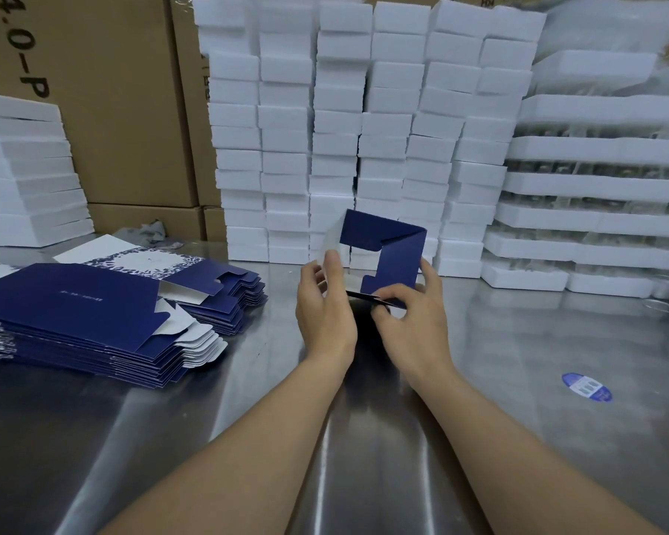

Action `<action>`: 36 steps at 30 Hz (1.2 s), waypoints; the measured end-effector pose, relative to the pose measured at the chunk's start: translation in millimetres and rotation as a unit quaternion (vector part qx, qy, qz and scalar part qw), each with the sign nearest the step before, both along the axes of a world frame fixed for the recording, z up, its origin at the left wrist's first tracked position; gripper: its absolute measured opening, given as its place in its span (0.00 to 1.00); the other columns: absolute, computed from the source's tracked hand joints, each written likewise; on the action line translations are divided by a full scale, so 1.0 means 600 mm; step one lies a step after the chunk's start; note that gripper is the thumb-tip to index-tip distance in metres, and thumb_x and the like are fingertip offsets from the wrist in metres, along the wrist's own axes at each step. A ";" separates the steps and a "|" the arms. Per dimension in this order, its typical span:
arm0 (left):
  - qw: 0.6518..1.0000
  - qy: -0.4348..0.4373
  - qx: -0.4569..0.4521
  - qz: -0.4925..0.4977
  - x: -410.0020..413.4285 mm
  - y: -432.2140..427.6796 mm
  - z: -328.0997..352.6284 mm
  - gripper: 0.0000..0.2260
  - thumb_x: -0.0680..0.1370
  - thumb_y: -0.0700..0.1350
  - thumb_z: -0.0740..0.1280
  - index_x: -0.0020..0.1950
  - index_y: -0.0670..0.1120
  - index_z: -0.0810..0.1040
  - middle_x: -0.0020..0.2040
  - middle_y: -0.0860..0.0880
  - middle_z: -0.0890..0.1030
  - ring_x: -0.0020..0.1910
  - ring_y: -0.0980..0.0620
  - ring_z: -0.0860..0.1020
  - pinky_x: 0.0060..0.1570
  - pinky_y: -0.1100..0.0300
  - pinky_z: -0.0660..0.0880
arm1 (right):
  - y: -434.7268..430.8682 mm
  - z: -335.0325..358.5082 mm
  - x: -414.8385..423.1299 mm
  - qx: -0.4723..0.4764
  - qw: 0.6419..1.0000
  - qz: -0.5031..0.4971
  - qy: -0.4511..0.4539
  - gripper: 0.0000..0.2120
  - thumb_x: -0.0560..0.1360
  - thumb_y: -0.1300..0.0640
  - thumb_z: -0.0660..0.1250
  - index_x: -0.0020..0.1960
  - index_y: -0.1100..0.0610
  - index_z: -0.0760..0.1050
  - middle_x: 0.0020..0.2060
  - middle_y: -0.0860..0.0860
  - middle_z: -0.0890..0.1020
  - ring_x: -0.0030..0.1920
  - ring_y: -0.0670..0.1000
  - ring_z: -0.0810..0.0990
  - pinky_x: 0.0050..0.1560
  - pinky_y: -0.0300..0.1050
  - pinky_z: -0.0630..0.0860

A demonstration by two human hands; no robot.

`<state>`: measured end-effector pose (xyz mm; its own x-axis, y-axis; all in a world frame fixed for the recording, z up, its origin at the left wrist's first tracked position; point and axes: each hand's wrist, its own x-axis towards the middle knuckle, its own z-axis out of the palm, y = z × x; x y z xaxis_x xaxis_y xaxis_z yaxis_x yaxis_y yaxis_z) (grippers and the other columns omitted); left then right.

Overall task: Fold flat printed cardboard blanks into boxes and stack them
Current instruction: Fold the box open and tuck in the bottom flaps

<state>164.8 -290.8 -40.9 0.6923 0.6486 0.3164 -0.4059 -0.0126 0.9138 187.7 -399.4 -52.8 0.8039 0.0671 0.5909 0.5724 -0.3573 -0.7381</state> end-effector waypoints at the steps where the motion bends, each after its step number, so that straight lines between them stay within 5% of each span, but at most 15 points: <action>1: 1.000 0.006 -0.011 0.010 0.001 0.001 0.000 0.20 0.84 0.66 0.58 0.52 0.52 0.76 0.53 0.52 0.83 0.53 0.54 0.81 0.53 0.55 0.74 | 0.000 0.000 0.000 0.000 1.000 0.000 0.004 0.14 0.75 0.61 0.72 0.43 0.41 0.80 0.79 0.44 0.63 0.62 0.22 0.67 0.56 0.17 0.62; 4: 0.999 0.003 -0.052 0.018 0.000 0.001 0.003 0.23 0.82 0.69 0.56 0.50 0.51 0.77 0.49 0.52 0.84 0.51 0.51 0.82 0.54 0.50 0.76 | 0.000 -0.003 -0.002 -0.012 1.000 -0.005 0.014 0.07 0.77 0.56 0.70 0.49 0.43 0.81 0.78 0.44 0.64 0.58 0.16 0.61 0.52 0.20 0.63; 9: 0.995 0.002 -0.095 -0.013 -0.008 0.004 0.011 0.18 0.77 0.71 0.58 0.45 0.60 0.79 0.45 0.57 0.86 0.52 0.53 0.84 0.61 0.38 0.80 | -0.001 -0.002 0.001 -0.022 0.999 -0.032 -0.009 0.11 0.81 0.47 0.68 0.63 0.45 0.78 0.76 0.42 0.66 0.65 0.33 0.68 0.59 0.29 0.67; 13: 0.999 0.012 -0.035 -0.018 0.001 0.001 0.003 0.18 0.78 0.70 0.63 0.49 0.56 0.76 0.52 0.52 0.84 0.54 0.49 0.83 0.60 0.43 0.80 | -0.007 -0.003 0.009 -0.003 0.998 -0.064 -0.017 0.18 0.82 0.53 0.70 0.70 0.50 0.76 0.75 0.48 0.70 0.71 0.38 0.65 0.55 0.17 0.59; 15: 0.999 0.030 0.019 -0.012 0.008 0.003 -0.004 0.10 0.81 0.64 0.67 0.55 0.60 0.77 0.57 0.52 0.81 0.57 0.49 0.82 0.61 0.49 0.79 | -0.007 -0.002 0.009 -0.004 0.997 -0.075 -0.022 0.22 0.82 0.53 0.71 0.75 0.50 0.74 0.77 0.47 0.68 0.75 0.43 0.67 0.63 0.25 0.62; 19: 0.993 0.087 0.075 0.003 0.018 0.008 -0.012 0.20 0.81 0.62 0.69 0.70 0.56 0.76 0.60 0.52 0.75 0.51 0.55 0.80 0.58 0.55 0.76 | -0.004 -0.001 0.004 -0.020 0.994 -0.099 -0.046 0.28 0.81 0.52 0.71 0.79 0.49 0.69 0.78 0.45 0.66 0.76 0.45 0.65 0.64 0.35 0.63; 22: 0.993 0.102 0.061 -0.026 0.024 0.012 -0.017 0.19 0.80 0.64 0.67 0.67 0.57 0.77 0.58 0.50 0.82 0.52 0.49 0.84 0.57 0.52 0.81 | -0.005 0.000 0.003 -0.026 0.992 -0.109 -0.049 0.30 0.82 0.52 0.71 0.81 0.48 0.66 0.78 0.45 0.65 0.76 0.45 0.64 0.64 0.35 0.63; 24: 0.993 0.103 0.050 -0.027 0.022 0.013 -0.017 0.19 0.80 0.66 0.65 0.66 0.57 0.77 0.53 0.53 0.84 0.44 0.53 0.86 0.41 0.63 0.79 | -0.005 0.001 0.001 -0.030 0.992 -0.113 -0.053 0.30 0.82 0.52 0.70 0.82 0.48 0.65 0.79 0.45 0.65 0.76 0.46 0.64 0.64 0.35 0.62; 26: 0.993 0.109 0.033 -0.019 0.021 0.013 -0.014 0.21 0.81 0.66 0.64 0.67 0.55 0.76 0.49 0.55 0.84 0.36 0.57 0.85 0.34 0.64 0.73 | -0.004 0.002 -0.002 -0.034 0.991 -0.113 -0.058 0.31 0.82 0.51 0.70 0.82 0.47 0.63 0.79 0.45 0.64 0.77 0.46 0.63 0.65 0.35 0.61; 33: 0.992 0.112 -0.032 -0.048 0.022 0.018 -0.008 0.22 0.79 0.66 0.67 0.64 0.52 0.76 0.50 0.56 0.85 0.36 0.54 0.86 0.35 0.61 0.75 | -0.003 0.005 -0.003 -0.032 0.991 -0.113 -0.060 0.34 0.82 0.49 0.70 0.84 0.47 0.59 0.81 0.45 0.63 0.77 0.44 0.60 0.66 0.32 0.58; 36: 0.990 0.111 -0.039 -0.071 0.025 0.017 -0.008 0.24 0.81 0.66 0.66 0.65 0.49 0.78 0.43 0.52 0.86 0.32 0.53 0.84 0.39 0.58 0.75 | -0.004 0.006 -0.004 -0.030 0.992 -0.107 -0.063 0.34 0.82 0.49 0.70 0.84 0.47 0.60 0.81 0.45 0.63 0.78 0.45 0.61 0.66 0.34 0.59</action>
